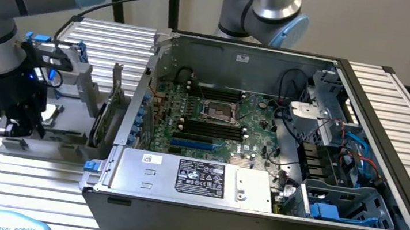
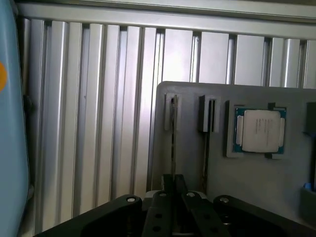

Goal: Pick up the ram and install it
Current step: 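Pick up the ram and move it above insertion slot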

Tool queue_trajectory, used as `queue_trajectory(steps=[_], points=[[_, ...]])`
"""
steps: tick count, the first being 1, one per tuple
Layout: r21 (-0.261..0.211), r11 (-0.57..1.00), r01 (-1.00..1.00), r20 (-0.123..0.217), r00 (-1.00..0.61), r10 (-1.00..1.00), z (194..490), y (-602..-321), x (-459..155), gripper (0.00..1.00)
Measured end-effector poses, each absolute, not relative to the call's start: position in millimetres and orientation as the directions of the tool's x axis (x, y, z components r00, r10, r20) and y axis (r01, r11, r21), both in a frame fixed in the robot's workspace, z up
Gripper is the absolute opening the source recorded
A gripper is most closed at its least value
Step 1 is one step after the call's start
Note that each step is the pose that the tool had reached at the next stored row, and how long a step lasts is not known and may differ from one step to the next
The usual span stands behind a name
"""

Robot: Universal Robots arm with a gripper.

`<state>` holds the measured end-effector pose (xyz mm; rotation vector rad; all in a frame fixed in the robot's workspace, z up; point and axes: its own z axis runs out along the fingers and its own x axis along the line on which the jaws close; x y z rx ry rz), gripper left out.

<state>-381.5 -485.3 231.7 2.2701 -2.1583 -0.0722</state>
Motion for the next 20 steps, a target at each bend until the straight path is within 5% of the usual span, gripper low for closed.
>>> queue_trajectory(steps=[20], points=[[0.038,-0.051,-0.998,-0.028,0.050,-0.998,323,-483,-366,0.13]])
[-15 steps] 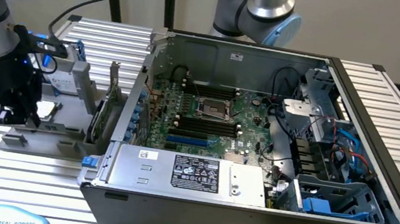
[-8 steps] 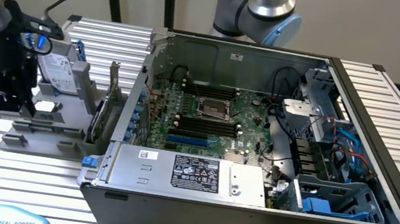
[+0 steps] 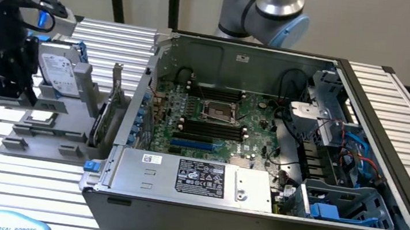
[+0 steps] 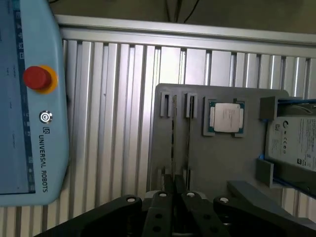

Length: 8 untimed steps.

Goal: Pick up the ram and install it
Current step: 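Pick up the ram and move it above insertion slot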

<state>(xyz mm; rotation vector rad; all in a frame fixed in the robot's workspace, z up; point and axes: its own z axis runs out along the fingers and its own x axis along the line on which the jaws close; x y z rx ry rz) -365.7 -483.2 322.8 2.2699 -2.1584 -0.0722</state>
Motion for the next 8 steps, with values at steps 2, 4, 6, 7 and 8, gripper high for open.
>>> queue_trajectory(steps=[2,4,6,7,8], points=[[0.038,-0.051,-0.998,-0.028,0.050,-0.998,332,-483,-360,0.13],[0.038,-0.051,-0.998,-0.028,0.050,-0.998,341,-483,-353,0.13],[0.038,-0.051,-0.998,-0.028,0.050,-0.998,350,-483,-346,0.13],[0.038,-0.051,-0.998,-0.028,0.050,-0.998,354,-483,-342,0.13],[0.038,-0.051,-0.998,-0.028,0.050,-0.998,358,-483,-338,0.13]])
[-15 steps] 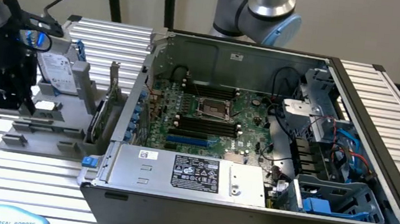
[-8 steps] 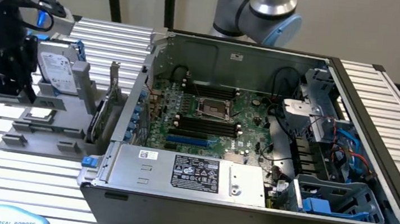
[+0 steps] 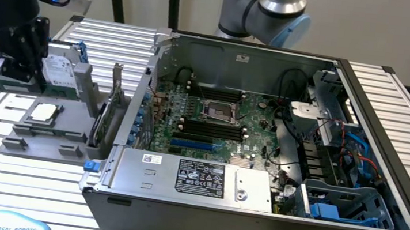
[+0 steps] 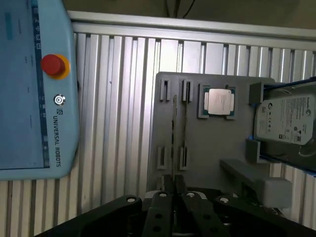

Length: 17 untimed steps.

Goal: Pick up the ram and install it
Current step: 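Pick up the ram and move it above insertion slot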

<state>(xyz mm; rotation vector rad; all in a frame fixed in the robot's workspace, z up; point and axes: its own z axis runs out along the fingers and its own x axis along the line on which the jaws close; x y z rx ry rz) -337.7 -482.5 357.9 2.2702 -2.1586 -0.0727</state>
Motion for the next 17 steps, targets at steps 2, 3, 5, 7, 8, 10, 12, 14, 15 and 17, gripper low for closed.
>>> queue_trajectory(steps=[2,3,5,7,8,10,12,14,15,17], points=[[0.038,-0.051,-0.998,-0.028,0.050,-0.998,365,-482,-329,0.13],[0.038,-0.051,-0.998,-0.029,0.050,-0.998,368,-482,-324,0.13],[0.038,-0.051,-0.998,-0.030,0.050,-0.998,373,-482,-315,0.13],[0.038,-0.051,-0.998,-0.032,0.050,-0.998,377,-482,-306,0.13],[0.038,-0.051,-0.998,-0.033,0.050,-0.998,379,-482,-302,0.13],[0.038,-0.051,-0.998,-0.035,0.050,-0.998,382,-482,-293,0.13],[0.039,-0.051,-0.998,-0.037,0.050,-0.998,385,-482,-284,0.13],[0.041,-0.051,-0.998,-0.038,0.050,-0.998,385,-482,-275,0.13],[0.041,-0.051,-0.998,-0.039,0.050,-0.998,385,-482,-271,0.13],[0.042,-0.051,-0.998,-0.040,0.050,-0.998,385,-482,-262,0.13]])
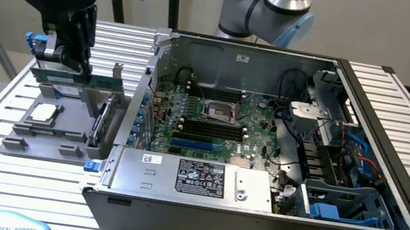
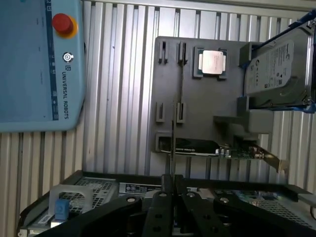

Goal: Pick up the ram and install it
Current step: 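Pick up the ram and move it above insertion slot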

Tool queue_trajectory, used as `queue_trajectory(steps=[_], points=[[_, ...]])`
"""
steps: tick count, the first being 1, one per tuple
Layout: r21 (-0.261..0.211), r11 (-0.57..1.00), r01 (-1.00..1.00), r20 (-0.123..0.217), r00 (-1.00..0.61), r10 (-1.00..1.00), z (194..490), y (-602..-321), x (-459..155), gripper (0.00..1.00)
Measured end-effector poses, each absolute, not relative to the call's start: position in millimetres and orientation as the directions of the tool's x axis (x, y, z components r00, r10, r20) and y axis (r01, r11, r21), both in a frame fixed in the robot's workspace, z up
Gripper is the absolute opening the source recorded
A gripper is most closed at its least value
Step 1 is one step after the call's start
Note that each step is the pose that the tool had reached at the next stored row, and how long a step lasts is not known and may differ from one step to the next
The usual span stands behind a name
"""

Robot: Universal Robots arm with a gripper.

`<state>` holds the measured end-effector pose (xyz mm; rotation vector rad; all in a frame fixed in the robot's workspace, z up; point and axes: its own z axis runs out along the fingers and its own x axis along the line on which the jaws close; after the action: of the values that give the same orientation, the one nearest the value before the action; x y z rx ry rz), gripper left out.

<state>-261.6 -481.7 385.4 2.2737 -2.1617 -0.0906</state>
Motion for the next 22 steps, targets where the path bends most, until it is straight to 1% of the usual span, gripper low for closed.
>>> queue_trajectory(steps=[22], points=[[0.049,-0.051,-0.997,-0.043,0.049,-0.998,387,-479,-161,0.13]])
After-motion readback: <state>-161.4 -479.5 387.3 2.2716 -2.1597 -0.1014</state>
